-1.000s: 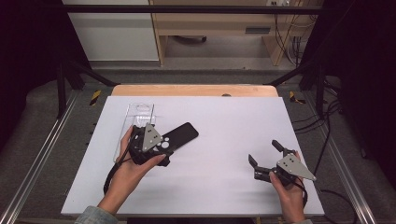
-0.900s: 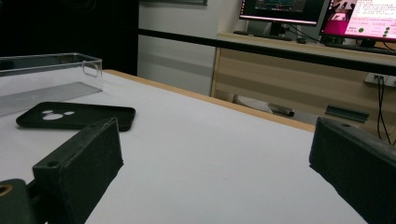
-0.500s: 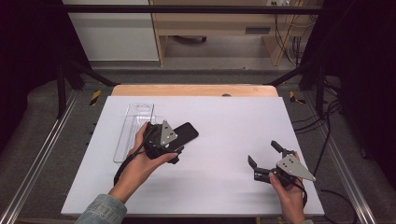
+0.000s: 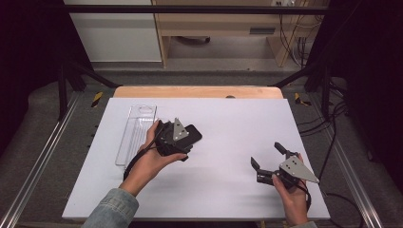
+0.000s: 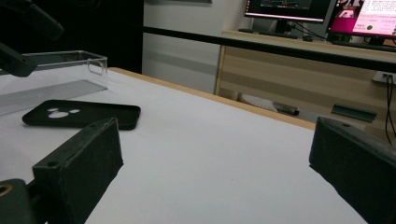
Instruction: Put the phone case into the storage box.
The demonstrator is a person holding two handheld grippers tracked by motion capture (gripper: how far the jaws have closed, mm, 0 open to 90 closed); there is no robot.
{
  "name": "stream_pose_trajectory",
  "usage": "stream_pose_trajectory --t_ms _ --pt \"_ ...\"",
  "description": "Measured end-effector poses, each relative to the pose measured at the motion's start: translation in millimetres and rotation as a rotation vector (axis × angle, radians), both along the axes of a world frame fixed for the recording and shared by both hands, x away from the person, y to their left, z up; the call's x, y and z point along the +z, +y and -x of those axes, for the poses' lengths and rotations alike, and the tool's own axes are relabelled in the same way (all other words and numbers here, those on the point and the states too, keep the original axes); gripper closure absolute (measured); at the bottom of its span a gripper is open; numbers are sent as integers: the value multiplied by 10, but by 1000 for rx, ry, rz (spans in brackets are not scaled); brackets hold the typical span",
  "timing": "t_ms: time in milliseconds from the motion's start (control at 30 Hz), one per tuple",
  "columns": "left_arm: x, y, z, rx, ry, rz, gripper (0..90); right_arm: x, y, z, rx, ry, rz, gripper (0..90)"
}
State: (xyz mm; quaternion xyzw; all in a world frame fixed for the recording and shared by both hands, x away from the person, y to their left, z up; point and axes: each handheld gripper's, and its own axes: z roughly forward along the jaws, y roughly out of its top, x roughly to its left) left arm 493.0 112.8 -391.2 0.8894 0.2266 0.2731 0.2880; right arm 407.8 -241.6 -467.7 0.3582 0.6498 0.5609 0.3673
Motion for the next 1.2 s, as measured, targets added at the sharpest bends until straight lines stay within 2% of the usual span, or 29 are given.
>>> stream_pose_trajectory --t_ms 133,367,533,733,800,900,967,1100,1133,1167,1200 --pt "-34 -38 -17 -4 30 -21 74 -20 37 -37 19 8 21 27" --pt "-125 -121 -62 -25 64 -56 83 -12 -8 -2 6 3 7 27" --pt "-179 -163 -118 -31 95 -55 136 -54 -55 30 -6 19 33 29" --pt "-236 -259 -181 -48 119 -102 173 -47 -130 160 -33 17 38 29" --pt "-249 -275 -181 -50 122 -114 221 -39 -129 169 -40 16 35 29" --pt "-253 -265 -162 -45 113 -121 268 -50 -115 151 -39 20 37 29" --pt "-258 -236 -148 -37 124 -139 285 -63 -105 135 -35 24 41 29" --pt "-263 -191 -162 -14 134 -148 330 -67 -99 127 -30 25 43 29" --pt "-262 -177 -164 -11 139 -148 330 -67 -99 127 -30 25 43 29" --pt "-268 -139 -157 -8 170 -140 362 -59 -101 136 -29 24 44 29" --pt "-268 -139 -157 -8 170 -140 370 -55 -105 140 -30 22 46 29"
